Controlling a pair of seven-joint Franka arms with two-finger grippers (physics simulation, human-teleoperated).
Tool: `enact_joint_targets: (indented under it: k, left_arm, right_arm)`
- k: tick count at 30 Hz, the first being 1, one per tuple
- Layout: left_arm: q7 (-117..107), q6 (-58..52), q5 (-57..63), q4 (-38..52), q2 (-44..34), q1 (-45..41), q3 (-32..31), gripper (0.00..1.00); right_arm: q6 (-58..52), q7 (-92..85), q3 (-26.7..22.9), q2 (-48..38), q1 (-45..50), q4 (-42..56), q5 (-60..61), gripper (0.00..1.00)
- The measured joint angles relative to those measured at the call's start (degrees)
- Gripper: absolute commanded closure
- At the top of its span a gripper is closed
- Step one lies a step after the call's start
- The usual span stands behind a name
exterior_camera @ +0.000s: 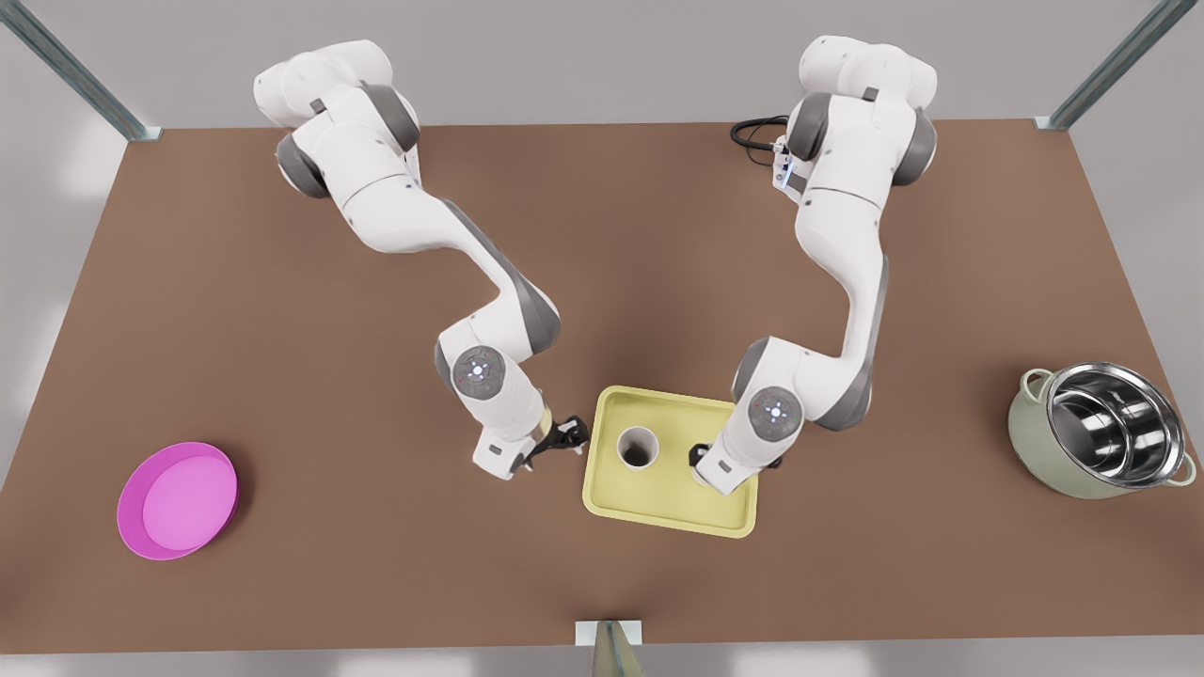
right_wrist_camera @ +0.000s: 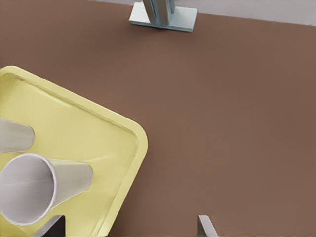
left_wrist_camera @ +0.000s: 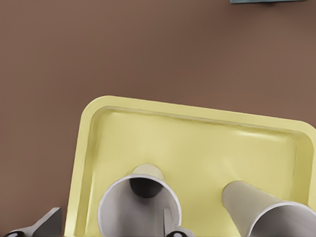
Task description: Use the left arm to pick up the white IKEA cup from the tray and place it on the middle-left position; use the right arm to pick up the white IKEA cup from the tray and place it on the middle-right position
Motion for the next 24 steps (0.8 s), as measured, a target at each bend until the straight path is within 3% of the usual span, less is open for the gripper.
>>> enact_joint_targets:
  k: [13,14,18,24]
  left_arm:
    - [-5.0,1.1,-0.5,-3.2,2.0,1.2,0.1,0.00]
    - [-5.2,1.2,-0.6,-3.2,2.3,1.2,0.0,0.05]
    - [-6.2,1.6,-2.4,-2.5,2.6,1.2,-0.1,0.55]
    - [-7.8,3.6,-7.0,-2.1,2.8,1.2,0.0,0.84]
  right_arm:
    - [5.0,11.2,-0.9,5.8,6.4,7.3,0.0,0.01]
    - [5.3,12.0,-1.3,6.1,6.7,7.4,0.0,0.01]
    - [6.1,14.7,-2.0,7.6,7.7,7.4,0.0,0.01]
    - [6.8,17.9,-3.4,10.4,9.5,7.4,0.0,0.01]
